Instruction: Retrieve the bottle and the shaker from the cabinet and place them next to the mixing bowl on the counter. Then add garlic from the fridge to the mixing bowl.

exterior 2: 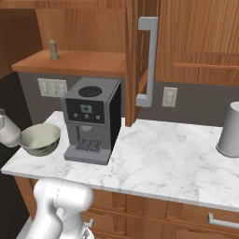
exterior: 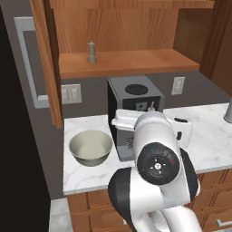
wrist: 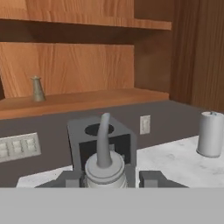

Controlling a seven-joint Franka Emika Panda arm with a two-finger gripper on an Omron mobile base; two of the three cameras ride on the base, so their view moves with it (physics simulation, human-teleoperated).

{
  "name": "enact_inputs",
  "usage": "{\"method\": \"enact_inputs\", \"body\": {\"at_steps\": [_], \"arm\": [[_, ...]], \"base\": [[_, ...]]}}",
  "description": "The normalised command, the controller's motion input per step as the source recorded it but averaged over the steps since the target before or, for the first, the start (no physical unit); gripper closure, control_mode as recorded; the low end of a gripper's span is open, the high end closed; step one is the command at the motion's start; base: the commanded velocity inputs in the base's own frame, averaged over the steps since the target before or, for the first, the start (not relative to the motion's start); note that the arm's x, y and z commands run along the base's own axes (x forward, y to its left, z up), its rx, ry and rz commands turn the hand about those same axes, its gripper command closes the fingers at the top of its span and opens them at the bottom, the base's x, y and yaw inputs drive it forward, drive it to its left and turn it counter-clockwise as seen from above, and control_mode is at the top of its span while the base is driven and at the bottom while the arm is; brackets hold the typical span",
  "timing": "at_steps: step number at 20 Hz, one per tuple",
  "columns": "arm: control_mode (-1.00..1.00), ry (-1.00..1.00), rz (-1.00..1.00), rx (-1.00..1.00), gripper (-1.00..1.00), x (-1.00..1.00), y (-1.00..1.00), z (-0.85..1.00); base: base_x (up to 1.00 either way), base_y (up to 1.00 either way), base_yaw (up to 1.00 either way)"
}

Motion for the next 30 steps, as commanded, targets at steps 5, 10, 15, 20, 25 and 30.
{"method": "enact_inputs", "body": {"at_steps": [5,10,15,20,25,30], "arm": [[-1.0,0.0,-0.13,0.03,1.0,-0.15,0.15,-0.45],[-1.0,0.0,-0.09,0.03,1.0,-0.15,0.01,-0.48],[-1.0,0.0,-0.05,0.01,1.0,-0.02,0.0,-0.43],[-1.0,0.0,-0.01,0.0,1.0,0.0,0.0,-0.44],[-1.0,0.0,0.0,0.0,1.0,0.11,0.0,-0.44],[-1.0,-0.05,0.0,0.0,1.0,0.17,0.0,-0.26]], "base": [[0.0,0.0,0.0],[0.0,0.0,0.0],[0.0,0.0,0.0],[0.0,0.0,0.0],[0.0,0.0,0.0],[0.0,0.0,0.0]]}}
